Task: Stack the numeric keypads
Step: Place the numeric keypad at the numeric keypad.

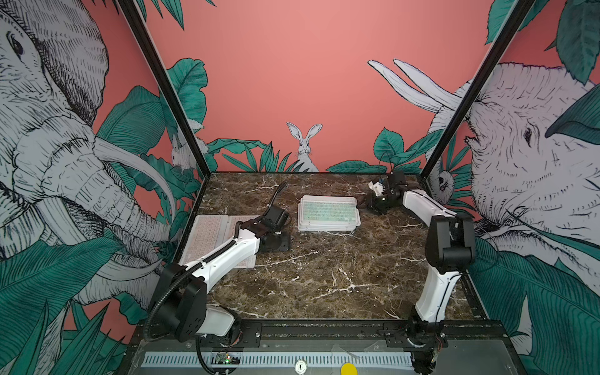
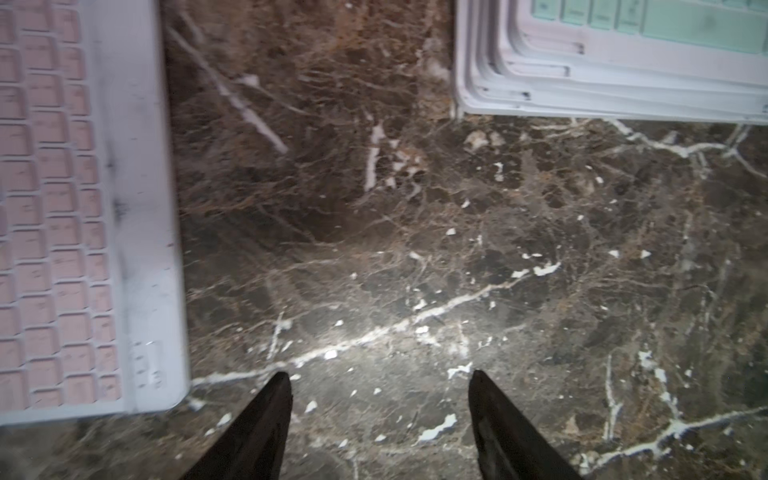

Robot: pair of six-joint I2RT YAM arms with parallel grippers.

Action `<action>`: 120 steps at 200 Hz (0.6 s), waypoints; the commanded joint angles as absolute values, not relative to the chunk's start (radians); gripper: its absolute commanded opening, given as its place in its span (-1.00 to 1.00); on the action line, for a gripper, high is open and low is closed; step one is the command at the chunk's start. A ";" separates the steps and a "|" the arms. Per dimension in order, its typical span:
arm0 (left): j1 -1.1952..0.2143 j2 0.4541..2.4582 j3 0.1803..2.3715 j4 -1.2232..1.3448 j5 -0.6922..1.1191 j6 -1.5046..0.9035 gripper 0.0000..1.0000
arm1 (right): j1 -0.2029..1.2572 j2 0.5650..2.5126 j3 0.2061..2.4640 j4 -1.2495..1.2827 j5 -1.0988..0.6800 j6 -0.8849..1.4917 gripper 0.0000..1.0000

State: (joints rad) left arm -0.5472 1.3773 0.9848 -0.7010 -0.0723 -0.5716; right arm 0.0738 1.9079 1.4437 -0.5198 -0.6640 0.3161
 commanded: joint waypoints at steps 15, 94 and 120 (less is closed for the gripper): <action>-0.429 1.316 0.993 -0.843 -0.161 -0.569 0.43 | 0.095 1.739 1.217 -0.275 -0.597 0.457 -0.13; -0.168 1.497 0.995 -0.720 -0.004 -0.473 0.43 | 0.296 1.536 1.027 -0.137 -0.579 0.534 -0.13; -0.164 1.542 0.989 -0.703 -0.032 -0.446 0.42 | 0.320 1.530 1.003 -0.138 -0.578 0.540 -0.13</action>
